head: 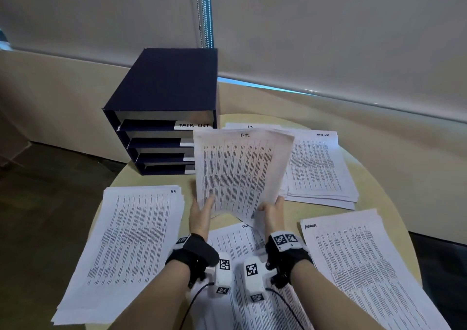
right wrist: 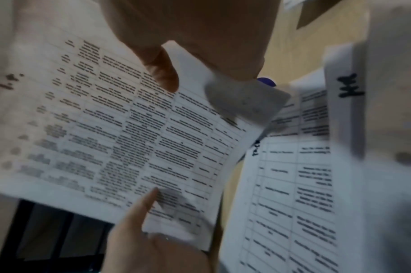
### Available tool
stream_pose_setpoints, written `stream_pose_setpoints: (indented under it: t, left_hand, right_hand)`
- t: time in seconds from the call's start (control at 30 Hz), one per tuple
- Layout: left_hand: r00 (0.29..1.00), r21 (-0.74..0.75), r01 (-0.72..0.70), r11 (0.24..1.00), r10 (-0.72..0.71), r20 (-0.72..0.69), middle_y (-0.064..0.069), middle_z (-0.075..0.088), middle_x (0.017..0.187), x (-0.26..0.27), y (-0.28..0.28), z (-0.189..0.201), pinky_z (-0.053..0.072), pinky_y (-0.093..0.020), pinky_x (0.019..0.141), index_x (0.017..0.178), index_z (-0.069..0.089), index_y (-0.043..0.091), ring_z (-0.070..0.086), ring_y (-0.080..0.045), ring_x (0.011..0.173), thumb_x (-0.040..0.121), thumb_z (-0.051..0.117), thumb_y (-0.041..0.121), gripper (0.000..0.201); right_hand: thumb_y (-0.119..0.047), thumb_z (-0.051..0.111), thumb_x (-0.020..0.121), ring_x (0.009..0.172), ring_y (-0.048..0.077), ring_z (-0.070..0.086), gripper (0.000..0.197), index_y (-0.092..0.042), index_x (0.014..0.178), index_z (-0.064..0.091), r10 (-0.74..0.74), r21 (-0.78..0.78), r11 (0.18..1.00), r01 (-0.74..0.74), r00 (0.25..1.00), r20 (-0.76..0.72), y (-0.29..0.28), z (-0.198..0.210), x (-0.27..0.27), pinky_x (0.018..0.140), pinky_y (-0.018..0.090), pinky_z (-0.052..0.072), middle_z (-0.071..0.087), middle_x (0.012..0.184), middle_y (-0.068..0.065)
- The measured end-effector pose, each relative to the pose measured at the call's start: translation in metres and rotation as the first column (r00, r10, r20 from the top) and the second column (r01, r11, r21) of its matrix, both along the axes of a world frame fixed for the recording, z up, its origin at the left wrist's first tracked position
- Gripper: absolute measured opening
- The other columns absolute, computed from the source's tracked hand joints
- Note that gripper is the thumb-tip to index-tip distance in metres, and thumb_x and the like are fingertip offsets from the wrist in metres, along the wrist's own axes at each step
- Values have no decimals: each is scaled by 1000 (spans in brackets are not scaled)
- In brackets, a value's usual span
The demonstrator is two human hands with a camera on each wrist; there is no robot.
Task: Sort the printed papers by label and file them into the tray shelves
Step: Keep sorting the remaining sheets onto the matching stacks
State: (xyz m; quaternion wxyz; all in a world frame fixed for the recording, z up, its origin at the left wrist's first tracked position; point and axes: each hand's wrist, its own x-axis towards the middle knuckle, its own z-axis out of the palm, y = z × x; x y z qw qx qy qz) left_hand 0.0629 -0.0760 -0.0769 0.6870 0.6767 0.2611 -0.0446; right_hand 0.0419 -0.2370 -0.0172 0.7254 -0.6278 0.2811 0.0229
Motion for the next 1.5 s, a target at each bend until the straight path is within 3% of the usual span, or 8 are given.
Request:
stream_pose_setpoints:
  t: [0.3, 0.6, 0.7, 0.77, 0.87, 1.03, 1.37, 1.5]
  left_hand:
    - [990, 330, 97, 939, -126, 66, -4, 48, 130, 10, -9, 0, 42, -49, 103, 126, 34, 36, 51, -27, 117, 86, 55, 32, 45]
    - [677, 811, 424, 402, -736, 11, 13, 48, 100, -49, 7, 8, 39, -22, 83, 104, 56, 24, 46, -4, 94, 95, 49, 37, 17]
    - [599, 886, 384, 260, -800, -25, 13, 42, 99, -57, 12, 6, 33, -22, 78, 104, 58, 24, 39, -5, 91, 88, 46, 47, 29]
    - [594, 919, 333, 210, -804, -31, 11, 44, 101, -61, 13, 8, 36, -22, 77, 104, 57, 25, 40, -6, 91, 89, 48, 43, 25]
    - [570, 891, 399, 214, -820, -58, 11, 46, 98, -69, 8, 16, 38, -22, 77, 101, 57, 24, 43, -6, 89, 95, 48, 41, 20]
    - [358, 706, 708, 19, -872, -335, 7, 53, 87, -74, -3, 24, 36, -28, 65, 93, 57, 20, 47, -12, 78, 91, 54, 46, 27]
    - [603, 497, 745, 445, -767, -217, 6, 46, 66, -70, 5, 25, 31, -10, 46, 87, 63, 10, 41, -6, 55, 84, 72, 17, 12]
    - [638, 431, 740, 517, -742, -206, 4, 48, 66, -63, 11, 27, 37, -16, 53, 81, 63, 13, 43, -8, 56, 79, 76, 13, 13]
  right_hand:
    - [-9, 30, 99, 53, 25, 57, 19, -20, 114, 35, 6, -340, 939, -58, 988, -153, -19, -35, 12, 43, 28, 49, 58, 86, 19]
    - [5, 39, 91, 57, 19, 50, 31, -14, 115, 41, 136, -307, 927, -215, 956, -261, -70, -12, 91, 32, 18, 39, 49, 82, 8]
    - [9, 48, 87, 93, 34, 63, 64, -11, 143, 23, 153, -189, 961, -204, 955, -256, -73, -12, 102, 67, 33, 58, 49, 127, 21]
    - [9, 48, 86, 109, 31, 55, 74, -13, 148, 12, 183, -367, 891, -269, 950, -253, -70, -6, 93, 90, 43, 51, 42, 134, 16]
    - [1, 48, 90, 110, 25, 54, 49, -9, 137, 39, 298, -603, 706, -371, 929, -222, -67, 6, 54, 71, 20, 52, 49, 131, 12]
    - [-18, 54, 91, 88, 21, 59, 6, -19, 86, 57, 542, -577, 365, -731, 670, -506, -78, 0, -27, 79, 27, 46, 64, 94, 4]
    - [-46, 66, 80, 76, 14, 62, 29, -20, 90, 59, 426, -596, 677, -431, 891, -160, -96, -30, -102, 71, 31, 54, 64, 82, -3]
    - [-37, 72, 78, 69, 15, 61, 24, -19, 82, 57, 421, -683, 625, -378, 900, -112, -85, -35, -104, 64, 31, 53, 64, 74, -2]
